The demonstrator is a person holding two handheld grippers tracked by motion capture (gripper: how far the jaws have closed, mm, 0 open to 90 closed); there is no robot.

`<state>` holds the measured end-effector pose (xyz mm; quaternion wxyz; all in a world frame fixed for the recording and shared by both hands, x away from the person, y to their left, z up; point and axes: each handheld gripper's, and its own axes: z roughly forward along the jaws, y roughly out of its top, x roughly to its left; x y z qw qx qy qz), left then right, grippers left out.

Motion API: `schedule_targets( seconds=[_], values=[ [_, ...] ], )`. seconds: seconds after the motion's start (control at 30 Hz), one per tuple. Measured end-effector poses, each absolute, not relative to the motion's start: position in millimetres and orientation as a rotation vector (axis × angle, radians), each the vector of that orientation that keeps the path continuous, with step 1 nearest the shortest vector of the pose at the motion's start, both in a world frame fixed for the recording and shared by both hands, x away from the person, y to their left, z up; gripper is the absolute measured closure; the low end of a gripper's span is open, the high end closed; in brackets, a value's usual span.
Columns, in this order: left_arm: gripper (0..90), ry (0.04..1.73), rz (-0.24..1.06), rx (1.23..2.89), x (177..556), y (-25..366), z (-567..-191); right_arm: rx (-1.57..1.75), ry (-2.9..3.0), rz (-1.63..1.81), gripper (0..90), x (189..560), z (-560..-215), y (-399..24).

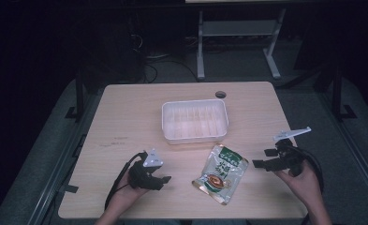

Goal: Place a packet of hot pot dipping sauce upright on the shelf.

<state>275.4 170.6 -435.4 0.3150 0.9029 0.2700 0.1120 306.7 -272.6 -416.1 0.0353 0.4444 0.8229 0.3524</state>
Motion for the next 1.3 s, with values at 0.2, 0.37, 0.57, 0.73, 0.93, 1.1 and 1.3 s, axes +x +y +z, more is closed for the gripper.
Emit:
schedule_targets(
  seconds=[0.2, 0.37, 0.57, 0.73, 0.93, 1.1, 1.3],
  values=[
    [42.9, 0.647, 0.280, 2.384, 276, 148, -432, 1.335, 2.559, 1.081, 23.1, 319, -411, -259],
    [46.8, 0.615, 0.250, 2.386, 278, 131, -433, 1.325, 2.598, 1.105, 26.6, 331, -411, -251],
    [53.8, 0.581, 0.200, 2.382, 279, 110, -435, 1.321, 2.645, 1.090, 27.9, 346, -412, -242],
    [56.5, 0.538, 0.177, 2.391, 280, 92, -432, 1.314, 2.696, 1.053, 31.2, 360, -414, -226],
    [57.7, 0.508, 0.140, 2.408, 283, 70, -431, 1.292, 2.744, 0.973, 34.4, 369, -426, -212],
    [58.5, 0.488, 0.111, 2.418, 284, 61, -434, 1.314, 2.745, 0.962, 36.2, 371, -434, -215],
    [59.2, 0.479, 0.095, 2.427, 283, 51, -439, 1.335, 2.760, 0.983, 38.1, 373, -443, -215]
  ],
)
